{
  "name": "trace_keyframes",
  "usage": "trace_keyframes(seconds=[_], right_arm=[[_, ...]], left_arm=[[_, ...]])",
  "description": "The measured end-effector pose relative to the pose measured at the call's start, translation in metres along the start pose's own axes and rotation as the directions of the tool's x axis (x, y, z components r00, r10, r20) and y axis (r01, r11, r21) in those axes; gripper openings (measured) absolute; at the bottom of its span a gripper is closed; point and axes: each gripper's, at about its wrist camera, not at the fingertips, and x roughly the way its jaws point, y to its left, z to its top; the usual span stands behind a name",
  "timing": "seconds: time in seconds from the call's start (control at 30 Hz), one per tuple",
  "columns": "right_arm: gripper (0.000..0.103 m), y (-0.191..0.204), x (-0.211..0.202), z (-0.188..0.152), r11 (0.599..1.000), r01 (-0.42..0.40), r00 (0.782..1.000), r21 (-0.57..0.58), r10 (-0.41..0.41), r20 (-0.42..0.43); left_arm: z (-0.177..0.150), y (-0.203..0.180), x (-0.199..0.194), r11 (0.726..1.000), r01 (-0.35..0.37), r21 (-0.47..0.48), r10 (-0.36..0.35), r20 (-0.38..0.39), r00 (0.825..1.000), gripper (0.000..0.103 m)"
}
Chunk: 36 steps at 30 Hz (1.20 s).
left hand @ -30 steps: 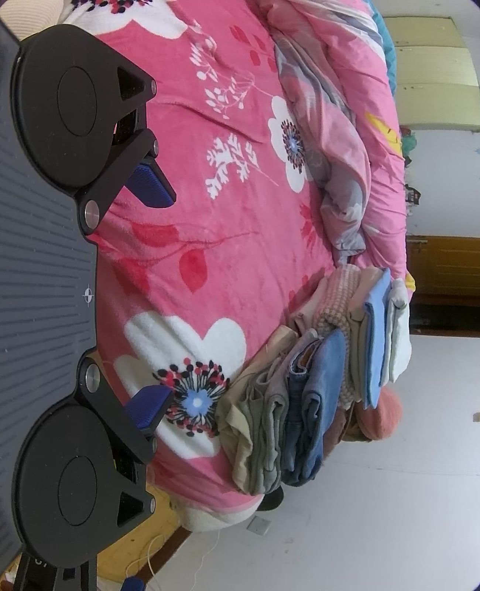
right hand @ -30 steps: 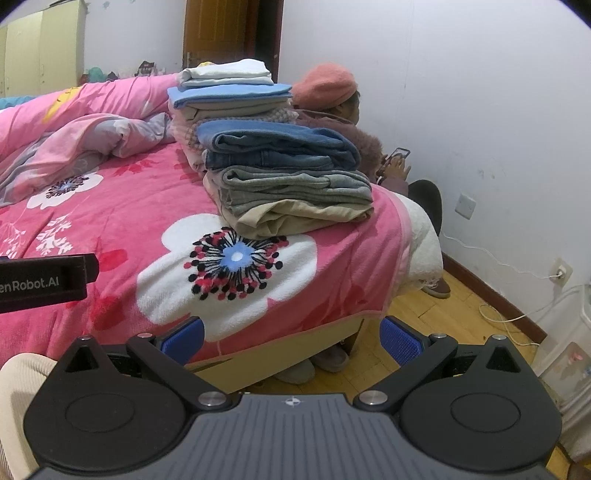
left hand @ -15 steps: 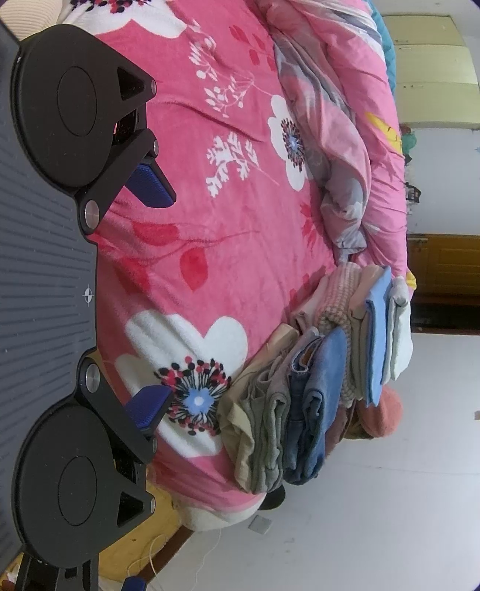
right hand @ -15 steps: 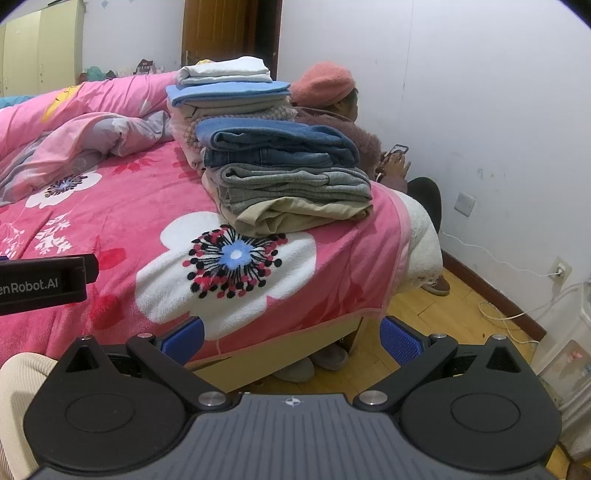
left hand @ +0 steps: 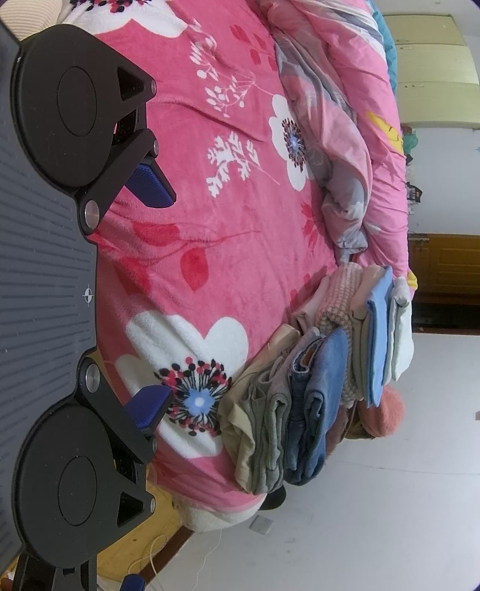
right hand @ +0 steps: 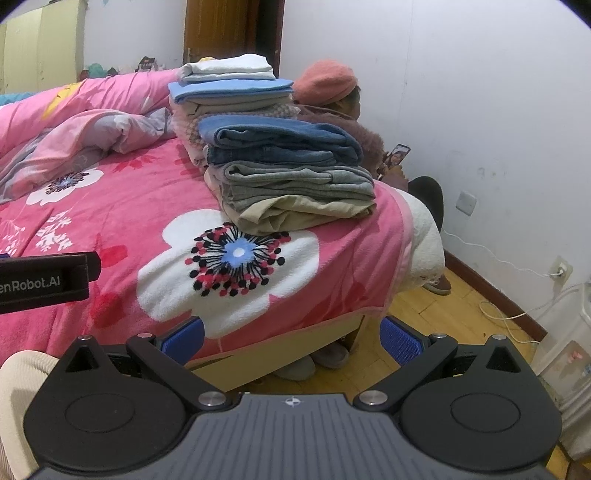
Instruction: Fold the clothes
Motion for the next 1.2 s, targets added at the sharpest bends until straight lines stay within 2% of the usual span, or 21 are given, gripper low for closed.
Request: trace_keyframes(seconds=[1.2], right_arm=[[0.103, 0.002, -0.0003, -0.0017, 1.0, 0.006, 1.0, -0.004, -0.006, -0.005]], left_arm=[[-0.0013, 0.0027, -0.0001, 1.0, -0.005, -0.002, 0.005, -0.007, 1.0, 0.103]])
